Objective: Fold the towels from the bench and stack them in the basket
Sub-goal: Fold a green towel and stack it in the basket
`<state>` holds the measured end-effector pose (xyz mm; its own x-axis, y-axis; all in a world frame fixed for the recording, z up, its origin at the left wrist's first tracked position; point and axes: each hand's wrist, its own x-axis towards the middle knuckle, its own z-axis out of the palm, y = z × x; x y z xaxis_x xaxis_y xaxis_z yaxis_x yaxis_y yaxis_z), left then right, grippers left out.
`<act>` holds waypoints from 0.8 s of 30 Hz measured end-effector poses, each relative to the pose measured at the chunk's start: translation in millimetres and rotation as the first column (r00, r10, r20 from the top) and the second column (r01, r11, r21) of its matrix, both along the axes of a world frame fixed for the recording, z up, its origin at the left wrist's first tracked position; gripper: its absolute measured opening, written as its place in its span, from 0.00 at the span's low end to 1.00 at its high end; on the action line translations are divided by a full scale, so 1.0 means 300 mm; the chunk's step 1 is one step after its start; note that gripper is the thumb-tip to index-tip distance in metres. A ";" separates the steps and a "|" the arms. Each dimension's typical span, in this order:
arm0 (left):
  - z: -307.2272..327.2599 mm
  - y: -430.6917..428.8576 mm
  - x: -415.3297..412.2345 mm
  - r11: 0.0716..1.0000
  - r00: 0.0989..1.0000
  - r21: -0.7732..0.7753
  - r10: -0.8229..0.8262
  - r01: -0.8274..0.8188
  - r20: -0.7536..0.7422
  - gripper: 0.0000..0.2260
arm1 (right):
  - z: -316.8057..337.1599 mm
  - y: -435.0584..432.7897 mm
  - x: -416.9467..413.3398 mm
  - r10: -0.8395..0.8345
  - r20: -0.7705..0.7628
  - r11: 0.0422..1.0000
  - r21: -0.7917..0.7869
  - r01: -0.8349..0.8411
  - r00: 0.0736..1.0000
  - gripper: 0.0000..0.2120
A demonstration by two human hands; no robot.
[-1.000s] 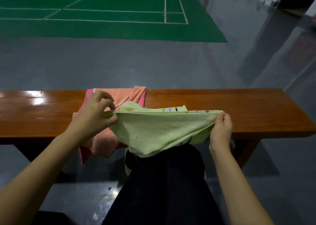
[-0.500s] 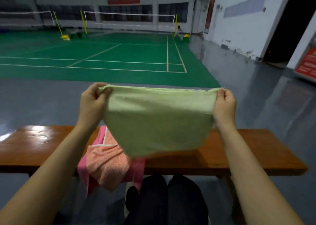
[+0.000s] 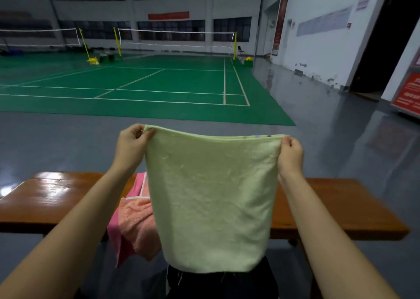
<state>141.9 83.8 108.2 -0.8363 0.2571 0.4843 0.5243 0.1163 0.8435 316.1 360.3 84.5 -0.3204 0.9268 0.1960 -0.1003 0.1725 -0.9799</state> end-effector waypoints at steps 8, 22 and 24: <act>0.237 0.113 -0.100 0.977 0.998 0.212 0.010 0.004 -0.062 0.10 | 0.236 0.083 -0.136 -0.066 -0.207 0.997 0.036 0.075 0.976 0.12; -0.643 -0.094 0.135 0.988 0.946 -0.145 0.001 0.049 0.324 0.10 | -0.611 -0.059 0.135 0.039 0.201 0.952 -0.305 0.025 0.979 0.11; -0.704 -0.108 0.161 0.991 0.910 -0.123 0.001 0.055 0.415 0.09 | -0.663 -0.080 0.174 0.070 0.271 0.941 -0.337 0.027 0.960 0.12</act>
<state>190.1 51.3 -103.1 -0.9458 0.3195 0.0576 0.1363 0.2297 0.9637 368.2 336.3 -114.4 -0.3373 0.9147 -0.2225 0.1811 -0.1689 -0.9689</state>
